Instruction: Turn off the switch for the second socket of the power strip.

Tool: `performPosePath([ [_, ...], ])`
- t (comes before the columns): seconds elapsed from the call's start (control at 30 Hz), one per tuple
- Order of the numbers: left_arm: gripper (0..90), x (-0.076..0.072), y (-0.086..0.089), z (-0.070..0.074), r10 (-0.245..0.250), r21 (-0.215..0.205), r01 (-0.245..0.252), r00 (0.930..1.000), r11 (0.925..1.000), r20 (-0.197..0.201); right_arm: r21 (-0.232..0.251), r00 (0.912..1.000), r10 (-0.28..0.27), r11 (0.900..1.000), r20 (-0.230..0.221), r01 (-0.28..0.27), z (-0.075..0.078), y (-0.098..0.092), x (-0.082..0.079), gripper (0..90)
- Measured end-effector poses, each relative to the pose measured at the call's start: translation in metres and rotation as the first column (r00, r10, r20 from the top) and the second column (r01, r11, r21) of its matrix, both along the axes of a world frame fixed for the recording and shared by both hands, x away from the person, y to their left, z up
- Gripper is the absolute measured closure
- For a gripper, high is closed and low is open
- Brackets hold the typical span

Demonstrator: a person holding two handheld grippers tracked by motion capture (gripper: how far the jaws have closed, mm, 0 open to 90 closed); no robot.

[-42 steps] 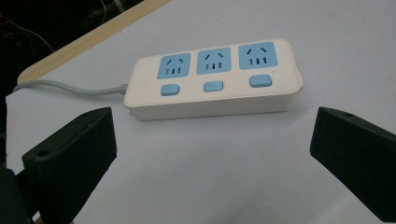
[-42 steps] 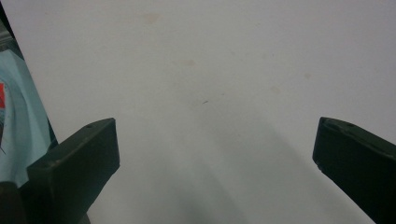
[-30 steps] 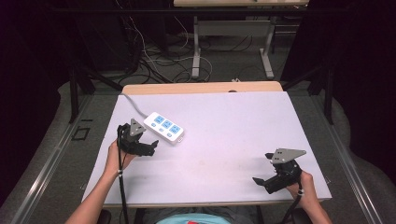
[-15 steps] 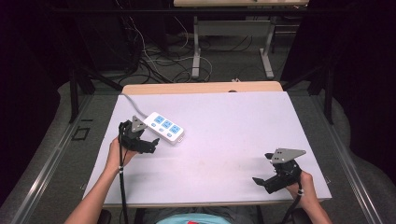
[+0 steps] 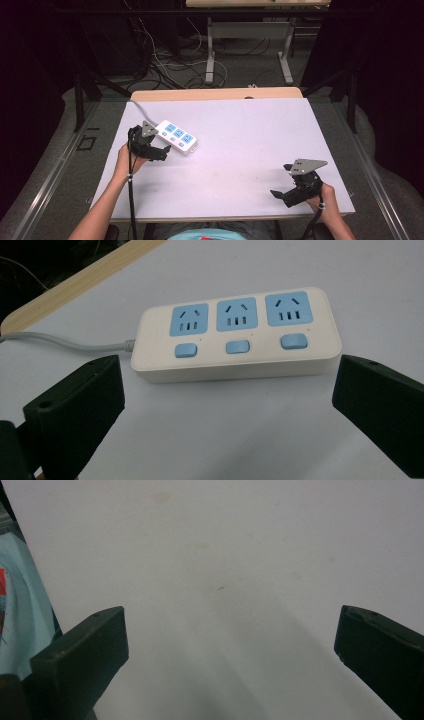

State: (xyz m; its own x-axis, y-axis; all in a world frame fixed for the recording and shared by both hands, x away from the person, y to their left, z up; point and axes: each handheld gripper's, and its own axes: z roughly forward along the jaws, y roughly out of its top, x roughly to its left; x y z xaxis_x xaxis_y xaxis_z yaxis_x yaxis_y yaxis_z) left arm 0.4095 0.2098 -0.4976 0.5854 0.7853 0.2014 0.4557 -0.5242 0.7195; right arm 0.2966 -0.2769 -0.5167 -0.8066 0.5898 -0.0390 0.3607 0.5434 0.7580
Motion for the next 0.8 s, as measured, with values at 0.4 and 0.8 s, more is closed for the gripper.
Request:
performPosePath([
  [0.4,0.1,0.01,0.003,0.005,0.001,-0.005,-0.001,0.9999,1.0,-0.012,0.001,1.0,0.003,1.0,0.0,-0.003,0.0,0.001,0.001,0.3],
  [0.8,0.2,0.026,-0.001,0.004,0.008,-0.015,-0.008,0.9997,0.9999,-0.024,-0.002,1.0,0.0,1.0,-0.006,0.0,-0.001,0.001,0.0,0.3],
])
